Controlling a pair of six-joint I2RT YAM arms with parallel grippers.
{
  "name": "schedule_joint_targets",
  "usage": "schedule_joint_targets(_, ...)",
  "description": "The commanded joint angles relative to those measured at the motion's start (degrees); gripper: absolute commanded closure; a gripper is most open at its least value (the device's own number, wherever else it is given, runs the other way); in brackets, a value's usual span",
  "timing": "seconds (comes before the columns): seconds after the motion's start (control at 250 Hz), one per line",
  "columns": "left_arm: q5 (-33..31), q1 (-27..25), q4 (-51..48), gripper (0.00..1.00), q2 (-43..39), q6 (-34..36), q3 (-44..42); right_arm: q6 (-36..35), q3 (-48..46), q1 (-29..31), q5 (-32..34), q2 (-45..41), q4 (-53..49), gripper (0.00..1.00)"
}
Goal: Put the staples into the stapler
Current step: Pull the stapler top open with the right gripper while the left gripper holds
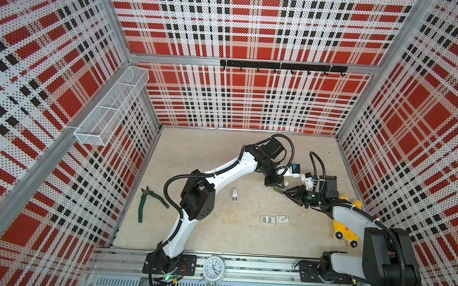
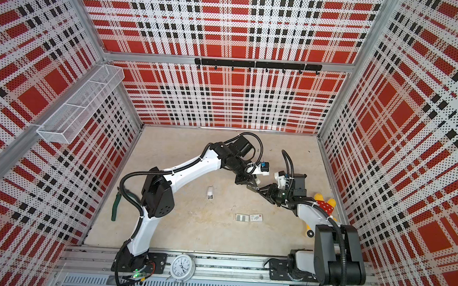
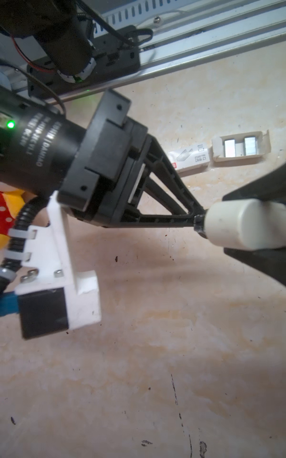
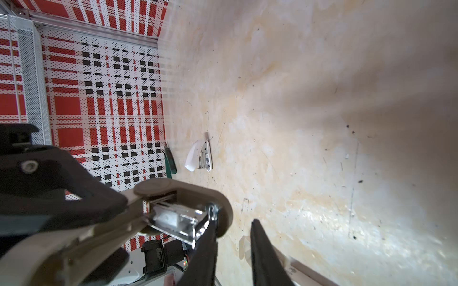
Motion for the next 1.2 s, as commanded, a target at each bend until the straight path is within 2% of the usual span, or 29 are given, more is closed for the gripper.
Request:
schedule_joint_targets(0.0, 3.96, 0.08, 3.1, 0.81, -2.86, -3.12, 2.03, 1.11, -1.0, 0.23, -1.09, -0.34, 3.95, 0.74)
schedule_joint_targets(0.4, 5.44, -0.33, 5.23, 0.81, -2.67, -6.07, 0.74, 0.99, -0.16, 0.23, -0.72, -1.36, 3.74, 0.72)
schedule_joint_targets(0.56, 7.08, 1.29, 5.44, 0.81, -2.63, -7.25, 0.81, -5.83, -0.36, -0.04, 4.35, -7.01, -6.12, 0.6)
schedule_joint_targets(0.668, 10.08, 2.63, 5.42, 0.81, -2.24, -9.45, 0.99, -7.1, -3.33, -0.04, 1.9, -13.26, -2.43, 0.45)
schedule_joint_targets(0.74, 13.42, 3.6, 5.4, 0.81, -2.03, -11.35, 1.07, -6.37, -5.96, -0.02, -0.14, -16.98, 3.17, 0.41)
schedule_joint_targets(0.944, 21.85, 5.13, 5.16, 0.81, -0.64, -15.93, 2.51, -8.25, -7.08, -0.01, -2.28, -20.32, 9.07, 0.43)
schedule_joint_targets(1.044, 24.07, 5.21, 4.08, 0.82, 0.02, -16.39, 3.66, -8.55, -6.12, 0.04, -3.78, -21.12, 10.01, 0.43)
schedule_joint_targets(1.192, 29.21, 5.24, 2.4, 0.83, 1.16, -17.57, 5.59, -11.4, -2.96, 0.4, -3.91, -22.29, 5.89, 0.43)
